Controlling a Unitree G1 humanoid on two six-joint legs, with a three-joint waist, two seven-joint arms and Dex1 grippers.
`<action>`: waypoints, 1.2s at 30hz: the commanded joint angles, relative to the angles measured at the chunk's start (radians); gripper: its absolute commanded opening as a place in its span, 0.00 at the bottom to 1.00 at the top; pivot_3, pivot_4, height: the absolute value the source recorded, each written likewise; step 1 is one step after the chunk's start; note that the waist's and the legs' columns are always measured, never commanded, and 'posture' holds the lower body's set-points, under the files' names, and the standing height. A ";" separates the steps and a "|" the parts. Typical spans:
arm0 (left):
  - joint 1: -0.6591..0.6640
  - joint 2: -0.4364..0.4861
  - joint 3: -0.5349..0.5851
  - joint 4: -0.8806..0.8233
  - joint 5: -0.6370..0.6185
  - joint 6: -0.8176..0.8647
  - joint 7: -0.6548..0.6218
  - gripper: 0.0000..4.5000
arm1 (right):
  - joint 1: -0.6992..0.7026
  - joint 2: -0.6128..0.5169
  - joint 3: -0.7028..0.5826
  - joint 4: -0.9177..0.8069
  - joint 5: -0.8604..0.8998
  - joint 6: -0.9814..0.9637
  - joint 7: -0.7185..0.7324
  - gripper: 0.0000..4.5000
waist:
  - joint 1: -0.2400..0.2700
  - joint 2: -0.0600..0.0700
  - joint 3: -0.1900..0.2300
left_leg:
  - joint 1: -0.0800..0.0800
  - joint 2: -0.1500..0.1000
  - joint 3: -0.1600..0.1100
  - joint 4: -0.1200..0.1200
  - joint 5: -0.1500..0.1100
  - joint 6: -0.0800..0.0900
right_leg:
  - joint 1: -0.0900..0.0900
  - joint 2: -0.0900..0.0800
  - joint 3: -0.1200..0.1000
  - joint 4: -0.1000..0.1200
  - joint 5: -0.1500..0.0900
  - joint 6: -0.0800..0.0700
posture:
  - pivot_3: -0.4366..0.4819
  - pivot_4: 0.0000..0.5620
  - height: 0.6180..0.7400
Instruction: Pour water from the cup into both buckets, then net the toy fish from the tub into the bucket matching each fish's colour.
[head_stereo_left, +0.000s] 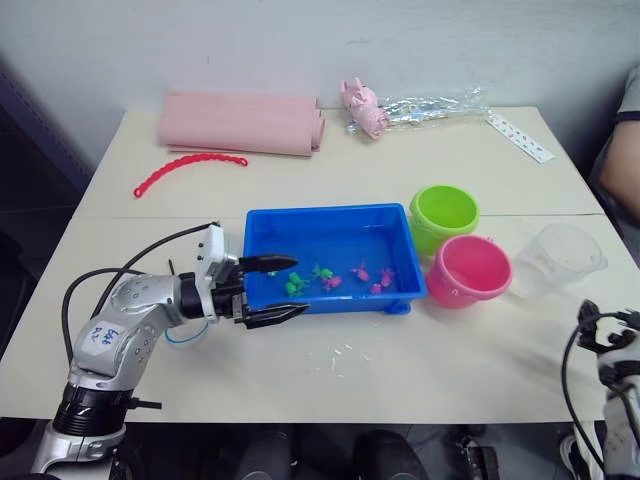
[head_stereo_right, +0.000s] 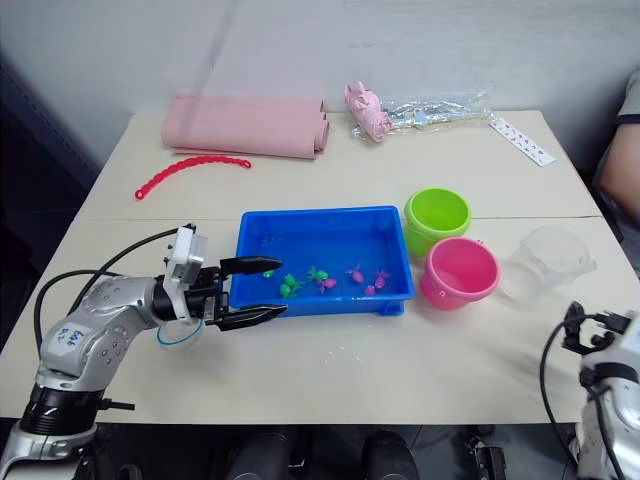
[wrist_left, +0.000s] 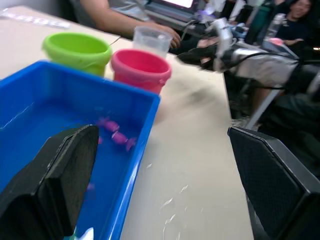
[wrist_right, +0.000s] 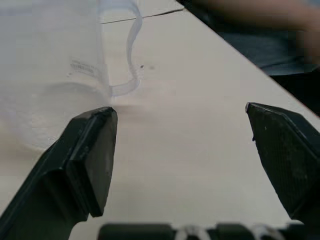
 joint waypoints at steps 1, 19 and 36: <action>0.025 0.010 0.087 -0.012 -0.023 -0.029 0.015 1.00 | 0.053 -0.012 -0.069 -0.219 0.111 -0.008 0.076 0.99 | 0.000 0.000 0.000 | 0.000 0.000 0.000 0.000 0.000 0.000 | 0.000 0.000 0.000 -0.001 0.000 0.000 | 0.48 0.27 1.00; 0.435 0.008 0.687 0.049 0.058 0.005 0.430 1.00 | -0.062 -0.352 0.246 -0.538 0.262 0.104 0.638 0.99 | 0.010 -0.013 0.000 | 0.010 0.000 0.006 -0.007 -0.002 0.000 | 0.004 -0.003 0.006 -0.004 0.001 0.000 | 0.48 0.27 1.00; 0.579 -0.144 0.793 -0.194 -0.003 0.392 0.833 1.00 | -0.066 -0.291 0.304 -0.326 0.197 -0.131 0.981 0.99 | 0.028 -0.022 0.002 | 0.013 0.000 0.008 -0.005 -0.013 -0.002 | 0.012 -0.008 0.005 -0.014 0.003 0.001 | 0.48 0.27 1.00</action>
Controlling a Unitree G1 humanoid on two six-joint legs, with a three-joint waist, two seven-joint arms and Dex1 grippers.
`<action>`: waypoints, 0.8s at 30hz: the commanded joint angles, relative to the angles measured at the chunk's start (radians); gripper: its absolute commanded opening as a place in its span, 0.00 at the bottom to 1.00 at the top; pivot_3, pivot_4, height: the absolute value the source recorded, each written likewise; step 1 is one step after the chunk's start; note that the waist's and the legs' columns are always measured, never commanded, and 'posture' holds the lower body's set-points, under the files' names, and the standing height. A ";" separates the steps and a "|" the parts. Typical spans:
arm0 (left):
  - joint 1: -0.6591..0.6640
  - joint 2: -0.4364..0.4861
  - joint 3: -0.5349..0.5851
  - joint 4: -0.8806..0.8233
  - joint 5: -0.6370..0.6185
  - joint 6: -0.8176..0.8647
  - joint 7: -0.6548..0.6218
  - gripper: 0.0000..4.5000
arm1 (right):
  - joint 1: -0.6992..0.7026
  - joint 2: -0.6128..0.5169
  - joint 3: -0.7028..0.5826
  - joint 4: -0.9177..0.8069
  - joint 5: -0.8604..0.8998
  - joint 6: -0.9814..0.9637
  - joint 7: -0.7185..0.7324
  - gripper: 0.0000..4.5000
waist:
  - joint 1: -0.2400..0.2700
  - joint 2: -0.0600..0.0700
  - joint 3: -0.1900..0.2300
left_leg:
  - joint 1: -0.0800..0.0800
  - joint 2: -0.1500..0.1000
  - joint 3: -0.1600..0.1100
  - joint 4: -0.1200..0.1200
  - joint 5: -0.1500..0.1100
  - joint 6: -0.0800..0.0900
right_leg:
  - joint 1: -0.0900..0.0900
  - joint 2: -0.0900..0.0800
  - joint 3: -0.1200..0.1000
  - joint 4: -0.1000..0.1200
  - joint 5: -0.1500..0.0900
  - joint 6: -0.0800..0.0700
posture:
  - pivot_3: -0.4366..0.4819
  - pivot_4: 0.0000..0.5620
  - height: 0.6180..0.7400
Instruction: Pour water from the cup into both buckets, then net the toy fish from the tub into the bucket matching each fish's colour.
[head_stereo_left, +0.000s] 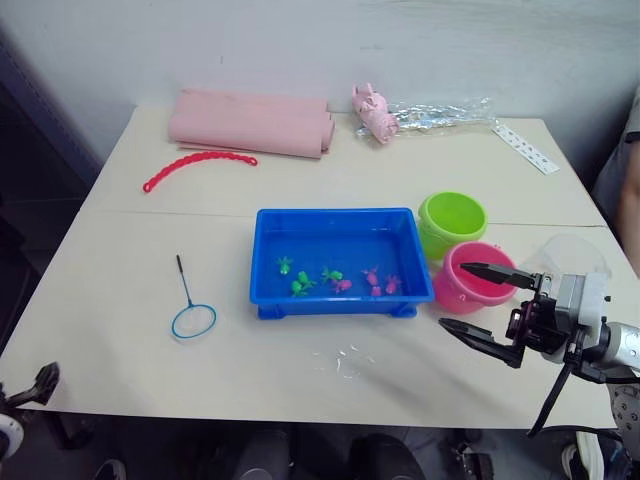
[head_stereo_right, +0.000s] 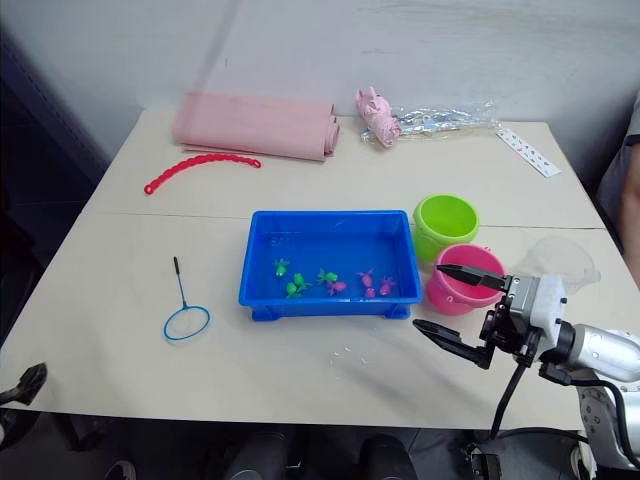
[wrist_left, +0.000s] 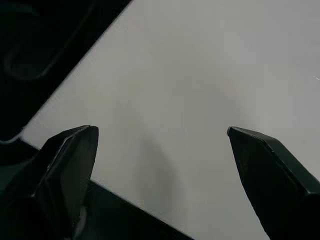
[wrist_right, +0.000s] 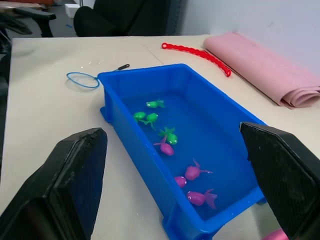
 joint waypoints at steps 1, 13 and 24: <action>-0.082 0.040 -0.075 -0.125 -0.065 0.138 0.052 1.00 | -0.007 0.000 -0.022 -0.007 0.011 -0.017 0.011 0.99 | 0.000 0.000 0.000 | 0.000 0.000 0.000 0.000 0.000 0.000 | 0.000 0.000 0.000 0.000 0.000 0.000 | 0.48 0.27 1.00; -0.692 -0.067 -0.424 -0.012 0.096 0.609 0.359 1.00 | -0.034 -0.017 0.005 -0.126 0.064 0.118 -0.034 0.99 | -0.009 -0.001 -0.001 | 0.000 0.000 0.000 0.001 0.005 0.002 | 0.000 0.004 0.000 0.002 0.000 0.001 | 0.48 0.27 1.00; -0.767 -0.140 -0.520 0.246 0.258 0.411 0.377 1.00 | -0.081 -0.027 0.011 -0.200 0.057 0.200 -0.141 0.99 | -0.004 -0.001 -0.001 | 0.000 0.005 0.000 0.001 0.005 -0.001 | -0.001 0.010 0.002 0.001 0.000 0.000 | 0.48 0.27 1.00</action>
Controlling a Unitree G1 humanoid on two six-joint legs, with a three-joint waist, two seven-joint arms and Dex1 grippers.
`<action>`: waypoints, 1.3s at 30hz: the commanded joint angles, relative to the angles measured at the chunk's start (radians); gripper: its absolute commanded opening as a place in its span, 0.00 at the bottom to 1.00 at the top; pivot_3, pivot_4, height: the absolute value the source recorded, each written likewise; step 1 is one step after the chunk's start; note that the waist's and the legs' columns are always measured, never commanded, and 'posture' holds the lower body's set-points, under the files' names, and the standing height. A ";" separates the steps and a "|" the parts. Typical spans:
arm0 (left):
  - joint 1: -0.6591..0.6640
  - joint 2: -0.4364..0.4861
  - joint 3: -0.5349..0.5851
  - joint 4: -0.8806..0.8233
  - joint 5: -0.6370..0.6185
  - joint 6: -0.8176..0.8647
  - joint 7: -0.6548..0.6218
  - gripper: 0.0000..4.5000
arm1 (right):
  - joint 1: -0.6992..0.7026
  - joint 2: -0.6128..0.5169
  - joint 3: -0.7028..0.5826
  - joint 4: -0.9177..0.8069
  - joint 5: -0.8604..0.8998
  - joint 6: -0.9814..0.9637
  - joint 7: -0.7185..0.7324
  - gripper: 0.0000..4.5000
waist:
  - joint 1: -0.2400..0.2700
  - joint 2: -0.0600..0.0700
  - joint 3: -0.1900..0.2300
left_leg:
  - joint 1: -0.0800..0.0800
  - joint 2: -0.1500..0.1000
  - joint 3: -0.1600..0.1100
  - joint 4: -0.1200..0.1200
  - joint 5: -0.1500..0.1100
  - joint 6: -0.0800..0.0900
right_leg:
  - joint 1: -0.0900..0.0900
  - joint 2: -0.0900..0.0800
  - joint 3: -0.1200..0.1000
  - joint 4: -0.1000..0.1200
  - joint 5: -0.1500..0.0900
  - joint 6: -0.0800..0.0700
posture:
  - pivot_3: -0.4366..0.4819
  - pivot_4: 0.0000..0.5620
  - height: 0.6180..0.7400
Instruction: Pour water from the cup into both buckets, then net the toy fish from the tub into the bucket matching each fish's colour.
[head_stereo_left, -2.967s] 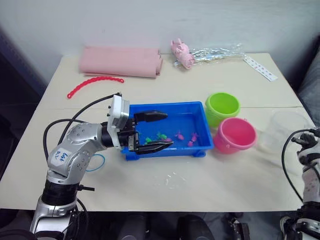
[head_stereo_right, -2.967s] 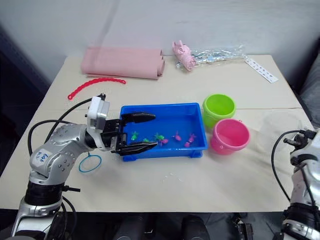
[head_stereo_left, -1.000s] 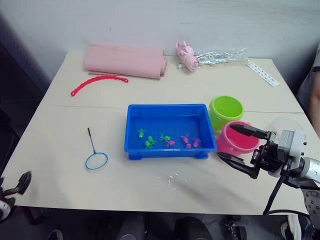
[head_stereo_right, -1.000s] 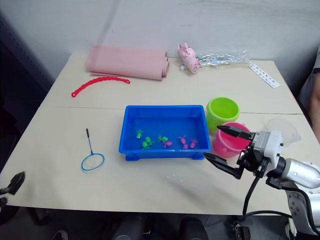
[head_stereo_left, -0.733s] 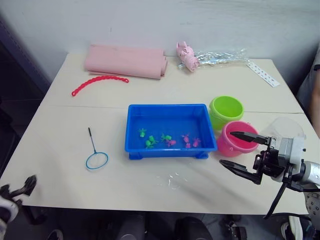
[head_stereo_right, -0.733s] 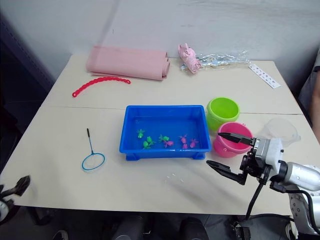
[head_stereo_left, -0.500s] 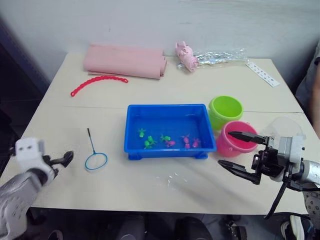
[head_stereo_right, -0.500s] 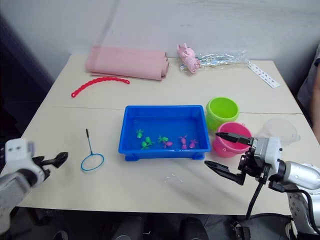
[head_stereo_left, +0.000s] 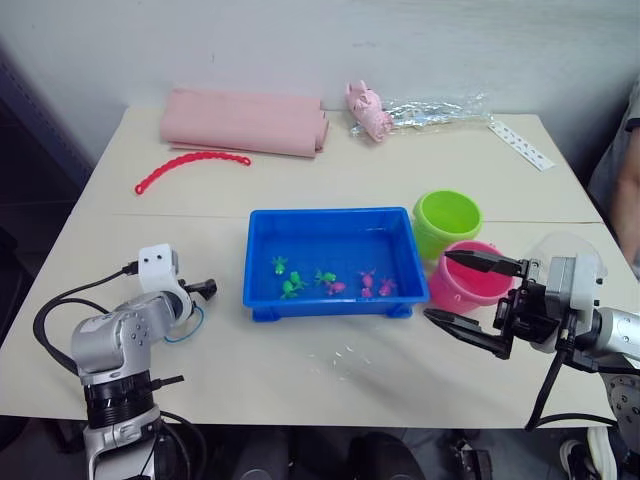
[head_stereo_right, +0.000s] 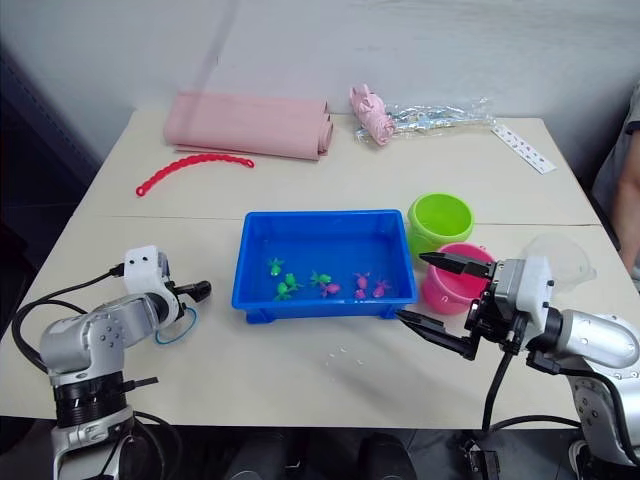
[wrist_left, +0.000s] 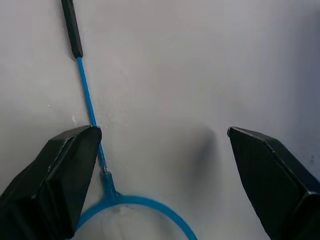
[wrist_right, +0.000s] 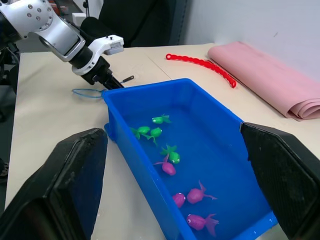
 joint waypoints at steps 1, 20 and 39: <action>-0.013 -0.015 0.001 0.047 0.051 -0.043 0.017 1.00 | -0.022 -0.005 -0.009 -0.059 0.012 0.018 -0.040 0.99 | -0.001 0.000 0.000 | 0.000 0.000 0.000 0.000 0.000 0.000 | 0.000 0.000 0.000 0.000 0.000 0.000 | 0.48 0.27 1.00; -0.049 -0.038 0.079 -0.090 0.084 0.049 -0.017 1.00 | 0.033 0.040 -0.010 0.032 -0.054 -0.099 0.037 0.99 | -0.002 0.000 0.000 | 0.000 0.000 0.000 0.000 0.000 0.000 | 0.000 0.001 0.001 0.000 0.000 0.000 | 0.48 0.27 1.00; -0.066 0.061 -0.005 0.340 0.118 -0.090 -0.180 0.53 | 0.036 0.048 -0.023 0.027 -0.045 -0.111 0.023 1.00 | 0.003 0.016 -0.009 | 0.012 0.000 0.000 -0.003 -0.001 -0.005 | 0.008 0.001 0.003 0.002 0.000 -0.001 | 0.48 0.27 1.00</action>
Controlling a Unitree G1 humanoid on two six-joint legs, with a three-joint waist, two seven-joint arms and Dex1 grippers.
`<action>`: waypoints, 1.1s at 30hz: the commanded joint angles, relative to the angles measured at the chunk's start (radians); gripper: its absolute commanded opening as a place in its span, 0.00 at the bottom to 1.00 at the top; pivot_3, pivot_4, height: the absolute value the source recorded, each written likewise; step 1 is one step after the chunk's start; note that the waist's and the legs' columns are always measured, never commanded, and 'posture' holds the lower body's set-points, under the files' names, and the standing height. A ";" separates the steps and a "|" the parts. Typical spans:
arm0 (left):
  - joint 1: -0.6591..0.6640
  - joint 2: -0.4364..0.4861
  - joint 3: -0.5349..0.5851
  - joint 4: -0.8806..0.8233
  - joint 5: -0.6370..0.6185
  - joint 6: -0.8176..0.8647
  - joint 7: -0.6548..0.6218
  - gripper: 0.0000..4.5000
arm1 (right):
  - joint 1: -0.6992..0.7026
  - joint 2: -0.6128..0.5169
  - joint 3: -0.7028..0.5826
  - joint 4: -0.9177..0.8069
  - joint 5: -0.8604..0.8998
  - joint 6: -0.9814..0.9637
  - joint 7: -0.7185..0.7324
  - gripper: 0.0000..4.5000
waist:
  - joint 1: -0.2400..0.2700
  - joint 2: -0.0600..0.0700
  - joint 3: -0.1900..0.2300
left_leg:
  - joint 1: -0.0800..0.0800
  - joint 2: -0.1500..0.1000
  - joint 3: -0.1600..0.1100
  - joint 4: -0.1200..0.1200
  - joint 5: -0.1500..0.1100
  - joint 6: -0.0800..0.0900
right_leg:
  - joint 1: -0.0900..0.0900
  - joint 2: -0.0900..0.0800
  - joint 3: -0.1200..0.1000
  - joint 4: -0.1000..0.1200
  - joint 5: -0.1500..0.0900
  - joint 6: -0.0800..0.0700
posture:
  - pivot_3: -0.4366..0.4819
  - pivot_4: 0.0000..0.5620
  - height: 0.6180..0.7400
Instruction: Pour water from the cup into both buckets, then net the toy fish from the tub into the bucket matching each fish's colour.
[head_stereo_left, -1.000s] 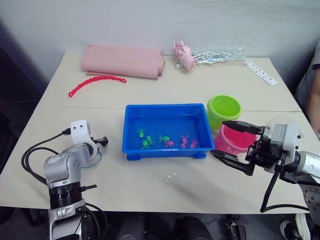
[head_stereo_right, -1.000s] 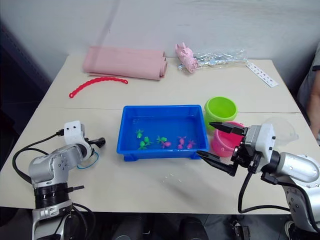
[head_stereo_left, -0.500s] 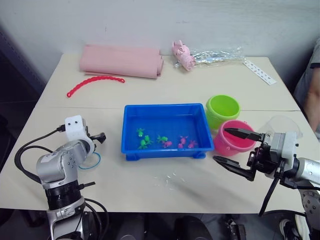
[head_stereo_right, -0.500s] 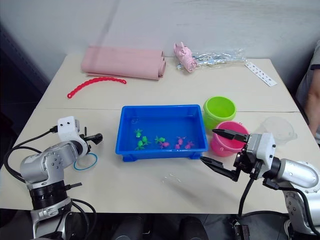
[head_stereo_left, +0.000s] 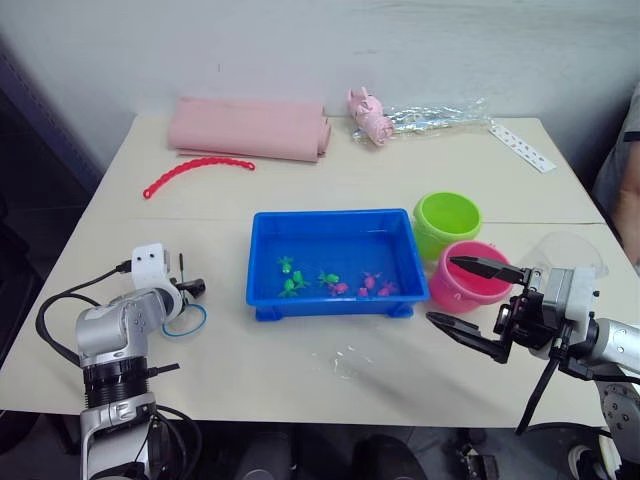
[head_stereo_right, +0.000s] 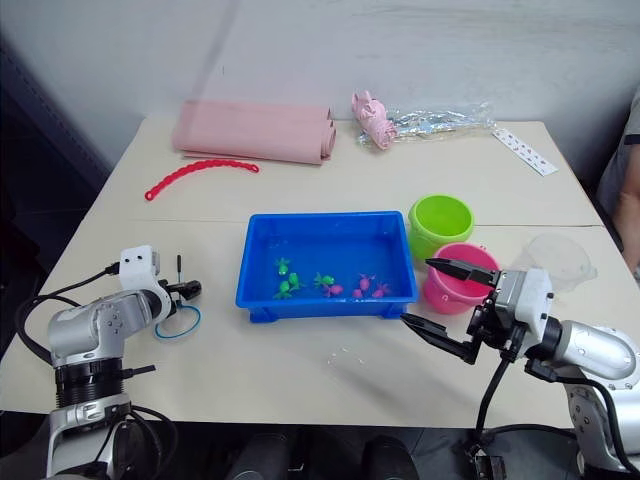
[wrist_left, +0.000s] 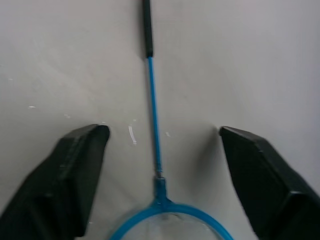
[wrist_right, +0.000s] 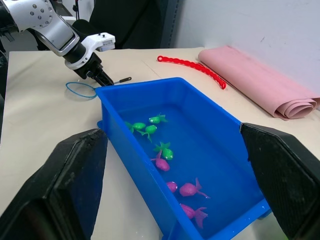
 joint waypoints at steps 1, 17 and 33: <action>0.006 -0.006 -0.007 0.084 -0.002 0.020 -0.027 0.44 | -0.008 -0.004 -0.022 -0.030 0.019 -0.008 -0.009 1.00 | 0.001 0.001 -0.001 | 0.000 0.000 0.000 0.000 0.000 0.000 | 0.000 0.000 0.000 0.000 0.000 0.000 | 0.48 0.27 1.00; 0.138 0.248 0.137 -0.056 -0.187 -0.292 -0.537 0.00 | -0.068 -0.047 -0.015 -0.116 0.122 0.126 -0.077 1.00 | -0.006 -0.011 0.005 | -0.010 0.003 0.003 0.001 0.000 0.002 | -0.010 0.003 0.004 -0.002 0.000 -0.001 | 0.48 0.27 1.00; -0.170 0.516 -0.472 -0.262 -0.158 -0.743 -1.425 0.00 | -0.615 -0.188 0.317 -0.114 0.345 0.770 -0.267 1.00 | -0.017 -0.009 0.008 | -0.015 0.006 0.013 -0.001 -0.001 0.006 | -0.019 0.003 0.009 0.000 0.002 -0.003 | 0.48 0.27 1.00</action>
